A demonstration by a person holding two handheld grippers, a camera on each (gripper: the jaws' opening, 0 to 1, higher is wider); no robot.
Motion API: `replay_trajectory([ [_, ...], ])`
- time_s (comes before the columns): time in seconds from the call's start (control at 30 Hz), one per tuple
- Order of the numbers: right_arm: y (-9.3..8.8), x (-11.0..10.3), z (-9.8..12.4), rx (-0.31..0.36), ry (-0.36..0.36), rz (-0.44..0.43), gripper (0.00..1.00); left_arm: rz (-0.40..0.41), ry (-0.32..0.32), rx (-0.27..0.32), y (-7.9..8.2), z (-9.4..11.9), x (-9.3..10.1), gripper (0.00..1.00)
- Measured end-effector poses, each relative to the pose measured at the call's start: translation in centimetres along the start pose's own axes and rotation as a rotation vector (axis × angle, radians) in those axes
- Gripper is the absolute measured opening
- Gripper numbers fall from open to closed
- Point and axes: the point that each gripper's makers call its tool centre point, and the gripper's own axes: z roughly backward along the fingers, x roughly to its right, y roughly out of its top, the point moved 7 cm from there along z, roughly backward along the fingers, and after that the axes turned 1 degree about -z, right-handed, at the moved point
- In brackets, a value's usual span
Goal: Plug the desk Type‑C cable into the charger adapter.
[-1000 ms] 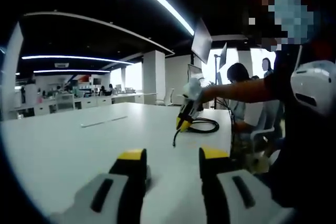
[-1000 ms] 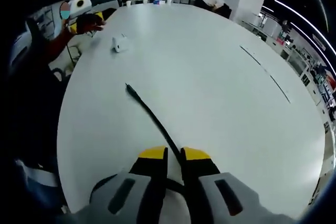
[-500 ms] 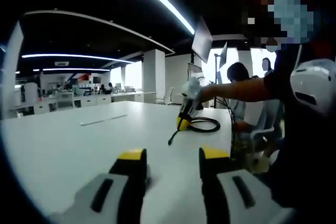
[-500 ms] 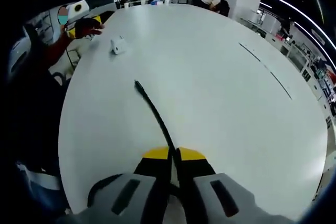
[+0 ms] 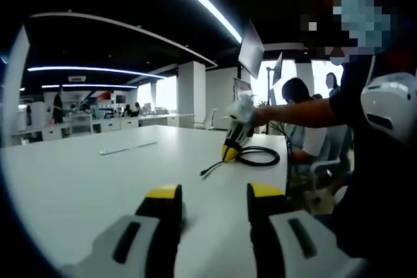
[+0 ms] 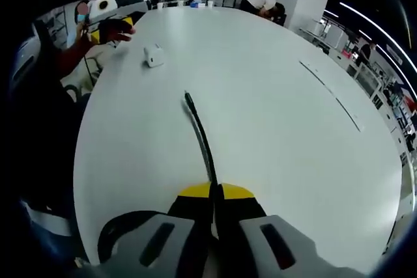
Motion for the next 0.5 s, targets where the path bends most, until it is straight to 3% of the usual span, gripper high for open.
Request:
replay_trajectory([
  [0.5,1.7,-2.2,-0.5,0.002,0.007,0.044,0.01,-0.007,0.007,0.0,-0.1,0.4,0.2,0.39],
])
